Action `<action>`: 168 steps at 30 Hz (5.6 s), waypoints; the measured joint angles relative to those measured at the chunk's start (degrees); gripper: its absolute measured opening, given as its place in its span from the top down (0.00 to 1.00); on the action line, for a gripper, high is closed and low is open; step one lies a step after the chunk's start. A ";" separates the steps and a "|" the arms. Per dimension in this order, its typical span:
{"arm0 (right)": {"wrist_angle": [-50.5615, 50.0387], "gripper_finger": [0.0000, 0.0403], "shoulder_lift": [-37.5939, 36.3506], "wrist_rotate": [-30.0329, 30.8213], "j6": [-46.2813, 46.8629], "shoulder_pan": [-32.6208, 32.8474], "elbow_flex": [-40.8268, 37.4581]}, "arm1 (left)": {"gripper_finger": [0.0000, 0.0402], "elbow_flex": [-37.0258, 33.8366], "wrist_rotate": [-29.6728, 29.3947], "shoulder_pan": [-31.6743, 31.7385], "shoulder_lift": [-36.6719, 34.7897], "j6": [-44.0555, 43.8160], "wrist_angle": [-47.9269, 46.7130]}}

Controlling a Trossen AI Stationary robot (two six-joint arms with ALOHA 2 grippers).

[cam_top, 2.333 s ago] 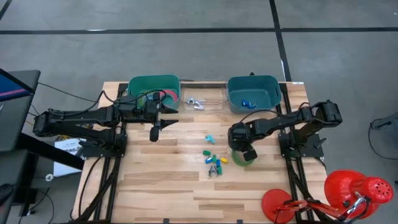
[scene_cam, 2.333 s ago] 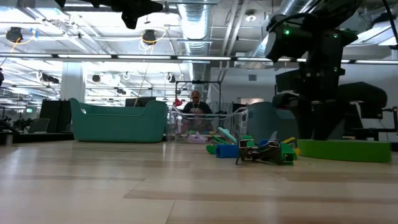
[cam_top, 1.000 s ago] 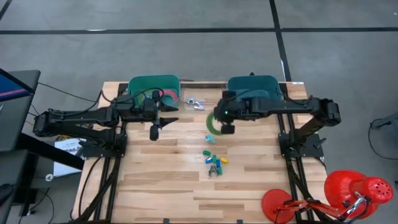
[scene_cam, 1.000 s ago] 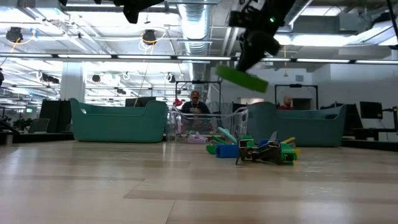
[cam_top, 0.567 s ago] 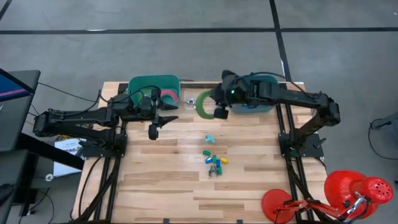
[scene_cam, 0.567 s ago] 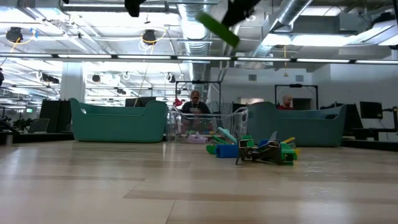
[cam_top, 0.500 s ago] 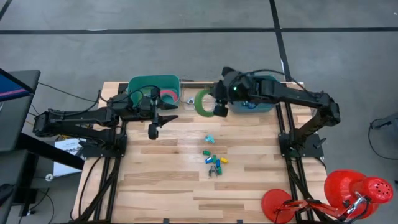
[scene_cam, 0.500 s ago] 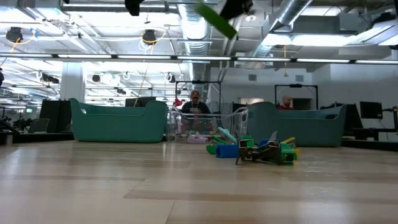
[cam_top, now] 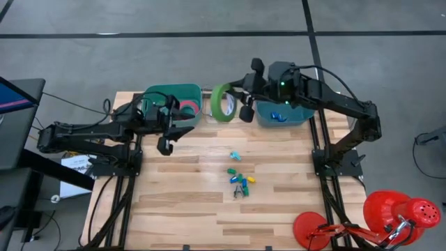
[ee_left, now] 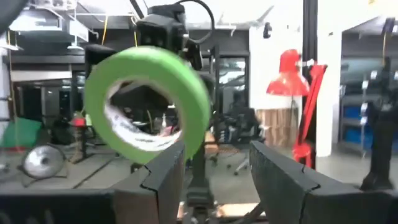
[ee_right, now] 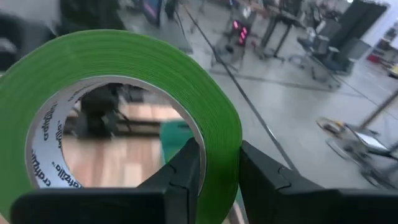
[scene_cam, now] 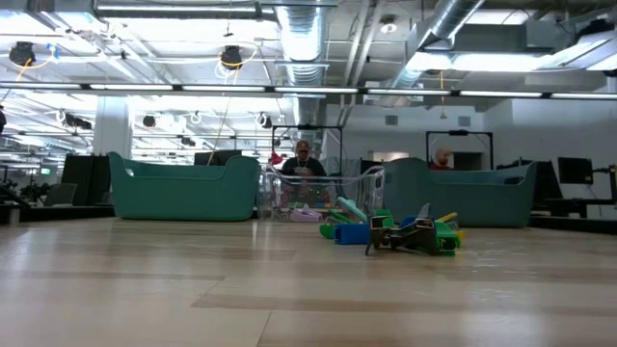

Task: Pick and place Stapler, Stapler remover, tape
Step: Put the green tape into the green bin

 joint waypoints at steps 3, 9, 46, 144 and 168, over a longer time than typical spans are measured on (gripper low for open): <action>1.93 0.81 -0.02 -1.46 1.30 0.42 0.07 | 0.55 0.02 -0.02 0.04 0.41 -3.47 0.64; 4.67 0.81 -0.02 -1.58 1.40 1.81 0.07 | 0.41 0.04 -0.04 0.04 2.85 -7.89 5.56; 4.15 0.81 0.29 -1.37 2.25 2.21 0.05 | 0.25 13.03 2.58 -1.95 17.83 -11.46 10.39; -7.72 0.48 -5.50 -1.32 7.43 1.30 0.00 | 0.77 16.48 5.72 10.54 20.68 -11.52 -1.65; -19.00 0.63 -5.48 -1.37 7.41 1.45 0.00 | 0.77 16.50 5.78 28.09 11.87 -11.09 -36.20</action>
